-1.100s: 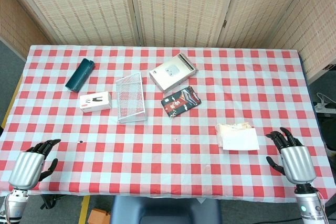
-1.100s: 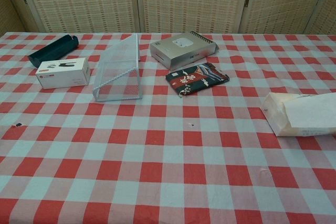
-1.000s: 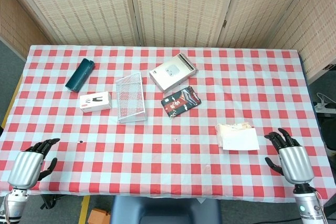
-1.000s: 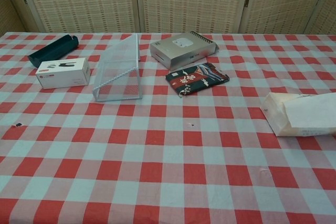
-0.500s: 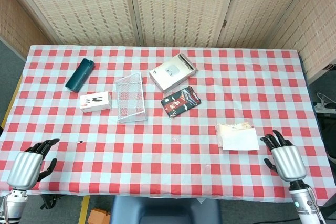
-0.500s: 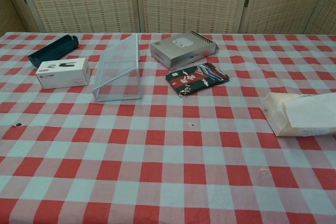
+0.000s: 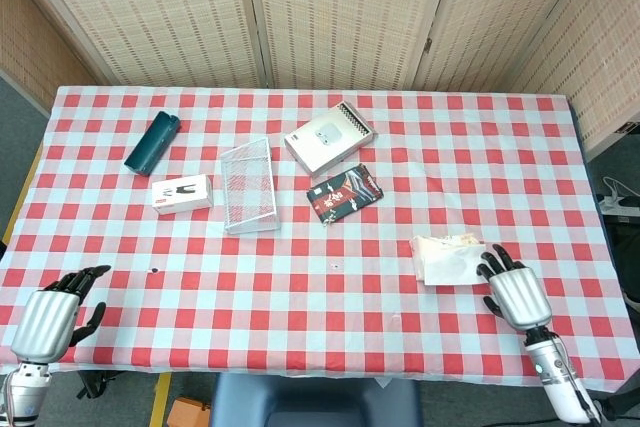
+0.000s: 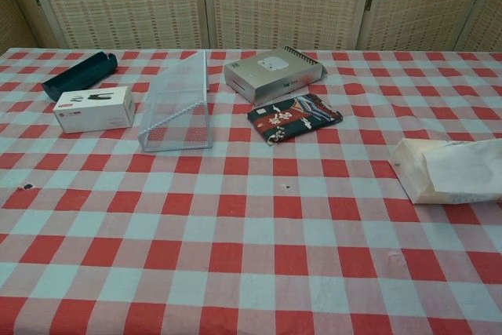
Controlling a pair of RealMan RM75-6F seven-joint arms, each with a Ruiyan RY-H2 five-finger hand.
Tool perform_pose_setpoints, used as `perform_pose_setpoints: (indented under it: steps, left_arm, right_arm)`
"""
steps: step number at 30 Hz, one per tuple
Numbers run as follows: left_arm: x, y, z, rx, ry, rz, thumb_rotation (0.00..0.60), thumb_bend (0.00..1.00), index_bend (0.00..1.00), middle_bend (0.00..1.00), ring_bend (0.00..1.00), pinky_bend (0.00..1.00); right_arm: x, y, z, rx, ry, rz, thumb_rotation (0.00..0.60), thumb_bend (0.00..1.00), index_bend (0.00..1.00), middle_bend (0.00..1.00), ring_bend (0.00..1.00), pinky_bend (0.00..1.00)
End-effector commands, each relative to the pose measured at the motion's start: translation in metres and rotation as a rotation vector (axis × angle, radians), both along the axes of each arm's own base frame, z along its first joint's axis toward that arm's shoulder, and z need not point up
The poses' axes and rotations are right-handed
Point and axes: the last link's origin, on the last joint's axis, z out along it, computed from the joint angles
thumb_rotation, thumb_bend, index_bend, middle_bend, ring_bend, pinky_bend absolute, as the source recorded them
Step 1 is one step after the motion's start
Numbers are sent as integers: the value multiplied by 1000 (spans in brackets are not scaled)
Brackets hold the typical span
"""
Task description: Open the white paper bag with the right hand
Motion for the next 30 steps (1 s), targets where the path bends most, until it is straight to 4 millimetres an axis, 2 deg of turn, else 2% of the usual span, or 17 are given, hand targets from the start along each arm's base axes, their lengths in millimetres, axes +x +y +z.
perform_pose_setpoints:
  steps: [1,8,16,19,25,30]
  left_arm:
    - [0,0,0,1,-1,1,600,431,250,326,353,554]
    - [0,0,0,0,0,1,600,431,250,326,353,555]
    - [0,0,0,-2,1,2,600,432,250,327,353,554]
    - [0,0,-1,-6,4,2,600,432,250,327,353,555]
    - [0,0,-2,-12,8,4,600,431,250,327,353,555]
    - [0,0,-3,-13,9,5,600,432,250,327,353,555]
  right_arm:
    - [3,-3,-4,-4,-22,25,600,154,446,257,136,606]
    - [5,-7,-6,-43,-41,83,600,185,475,338,223,739]
    - [-1,-14,-8,-61,-15,96,600,189,468,358,245,771]
    - [-3,-17,-8,-70,-6,101,600,218,477,380,273,797]
    - [-7,-22,-9,-83,11,110,600,362,517,444,337,883]
    - [-10,-26,-10,-91,18,109,600,476,603,490,381,937]
